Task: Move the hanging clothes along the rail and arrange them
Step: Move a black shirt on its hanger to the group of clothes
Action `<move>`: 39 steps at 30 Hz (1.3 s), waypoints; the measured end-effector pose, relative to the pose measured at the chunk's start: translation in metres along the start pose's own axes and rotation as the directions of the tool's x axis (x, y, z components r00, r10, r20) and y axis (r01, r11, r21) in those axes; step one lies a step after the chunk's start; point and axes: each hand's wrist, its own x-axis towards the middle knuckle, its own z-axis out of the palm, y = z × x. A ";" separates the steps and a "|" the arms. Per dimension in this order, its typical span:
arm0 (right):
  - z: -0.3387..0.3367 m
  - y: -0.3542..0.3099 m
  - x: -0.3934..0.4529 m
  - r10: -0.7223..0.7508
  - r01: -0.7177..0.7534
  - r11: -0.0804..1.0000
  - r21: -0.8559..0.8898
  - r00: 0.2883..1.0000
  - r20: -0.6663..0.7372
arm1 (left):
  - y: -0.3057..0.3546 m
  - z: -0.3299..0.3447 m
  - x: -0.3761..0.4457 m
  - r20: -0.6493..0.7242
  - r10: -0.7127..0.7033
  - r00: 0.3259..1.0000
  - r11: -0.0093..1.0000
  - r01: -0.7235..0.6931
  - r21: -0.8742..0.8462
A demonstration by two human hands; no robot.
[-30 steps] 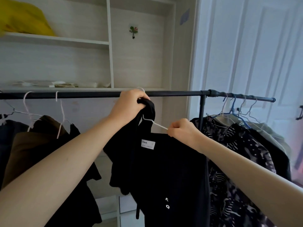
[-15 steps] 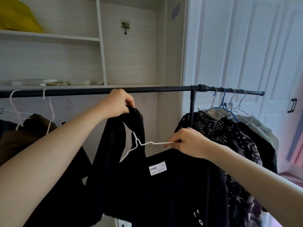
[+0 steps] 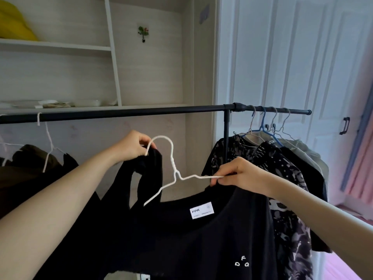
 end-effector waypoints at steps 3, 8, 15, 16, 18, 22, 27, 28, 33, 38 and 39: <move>-0.012 0.002 -0.004 0.096 -0.072 0.981 0.178 0.986 -0.133 | -0.010 0.008 -0.004 0.229 -0.040 0.972 0.996 0.019 0.092; -0.029 0.014 -0.009 0.191 -0.100 0.954 0.283 0.929 -0.316 | -0.028 0.026 -0.013 0.486 -0.139 0.863 0.980 0.048 0.195; -0.040 0.028 -0.022 0.257 -0.160 0.945 0.285 0.903 -0.344 | -0.025 0.036 -0.024 0.569 -0.200 0.798 0.950 0.300 -0.087; -0.041 0.030 -0.025 0.268 -0.163 0.940 0.298 0.896 -0.353 | -0.019 0.036 -0.026 0.542 -0.154 0.826 0.899 0.344 -0.270; -0.044 0.034 -0.029 0.294 -0.183 0.934 0.308 0.882 -0.369 | -0.006 0.039 -0.030 0.492 -0.077 0.867 0.843 0.320 -0.433; -0.052 0.042 -0.044 0.319 -0.270 0.944 0.188 0.892 -0.320 | 0.019 0.062 -0.032 0.335 -0.059 0.940 0.883 0.206 -0.422; -0.057 0.045 -0.062 0.293 -0.280 0.956 0.086 0.916 -0.276 | 0.034 0.085 -0.028 0.215 -0.084 0.973 0.866 0.179 -0.468; -0.060 0.047 -0.065 0.295 -0.279 0.955 0.095 0.915 -0.275 | 0.039 0.089 -0.028 0.207 -0.081 0.975 0.864 0.172 -0.473; -0.072 0.061 -0.086 0.289 -0.288 0.956 0.046 0.914 -0.286 | 0.066 0.112 -0.026 0.224 -0.072 0.972 0.847 0.179 -0.501; -0.079 0.072 -0.096 0.300 -0.286 0.954 0.091 0.919 -0.255 | 0.078 0.140 -0.019 0.160 -0.084 0.983 0.827 0.158 -0.539; -0.081 0.072 -0.096 0.311 -0.290 0.950 0.119 0.916 -0.255 | 0.077 0.144 -0.016 0.134 -0.087 0.987 0.831 0.146 -0.537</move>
